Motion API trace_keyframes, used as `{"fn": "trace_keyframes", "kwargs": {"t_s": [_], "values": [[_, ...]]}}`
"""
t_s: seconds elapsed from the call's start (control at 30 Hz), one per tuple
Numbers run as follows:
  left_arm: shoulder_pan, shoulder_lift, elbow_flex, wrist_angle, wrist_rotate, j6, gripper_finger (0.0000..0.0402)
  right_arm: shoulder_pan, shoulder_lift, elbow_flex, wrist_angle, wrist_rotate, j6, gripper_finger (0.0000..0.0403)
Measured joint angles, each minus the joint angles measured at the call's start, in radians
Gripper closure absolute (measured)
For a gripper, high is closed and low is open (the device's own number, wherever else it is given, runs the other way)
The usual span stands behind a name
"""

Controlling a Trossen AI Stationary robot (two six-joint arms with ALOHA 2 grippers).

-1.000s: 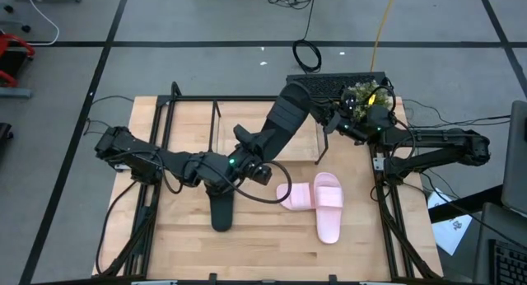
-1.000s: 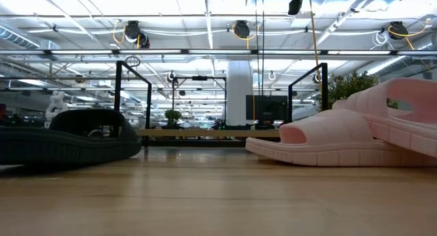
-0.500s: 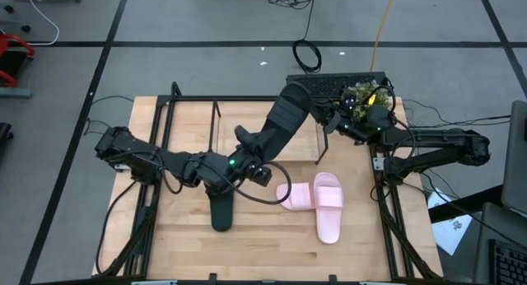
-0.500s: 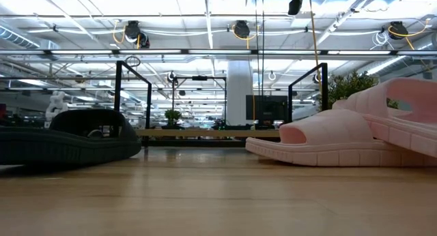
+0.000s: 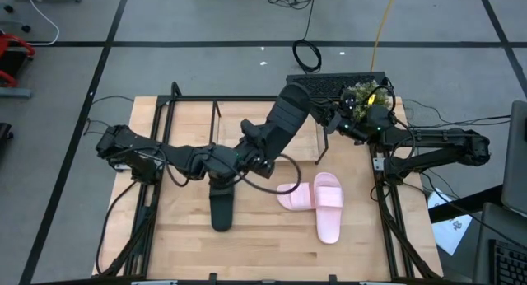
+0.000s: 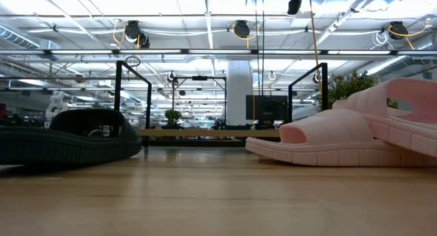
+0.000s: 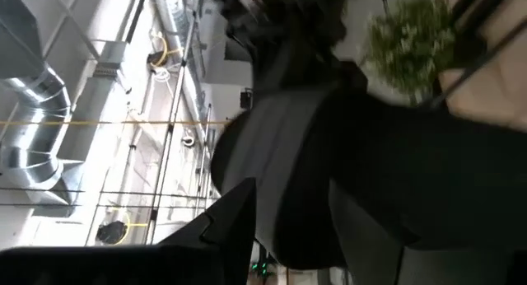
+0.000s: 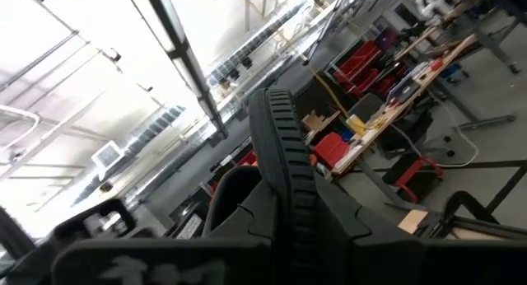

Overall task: Pick and place slides into the shelf
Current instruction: Put the right black slide on the shelf

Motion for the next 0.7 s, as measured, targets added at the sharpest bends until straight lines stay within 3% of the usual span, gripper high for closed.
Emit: {"fn": "trace_keyframes", "kwargs": {"t_s": [0.47, 0.7], "values": [[0.044, 0.000, 0.000, 0.036, 0.024, 0.136, 0.0238, 0.000, 0.014, 0.000, -0.001, -0.004, 0.021, 0.0372], [0.079, 0.003, 0.000, 0.027, 0.043, 0.127, 0.0238, 0.000, 0.060, 0.000, 0.036, -0.005, 0.043, 0.0372]]}}
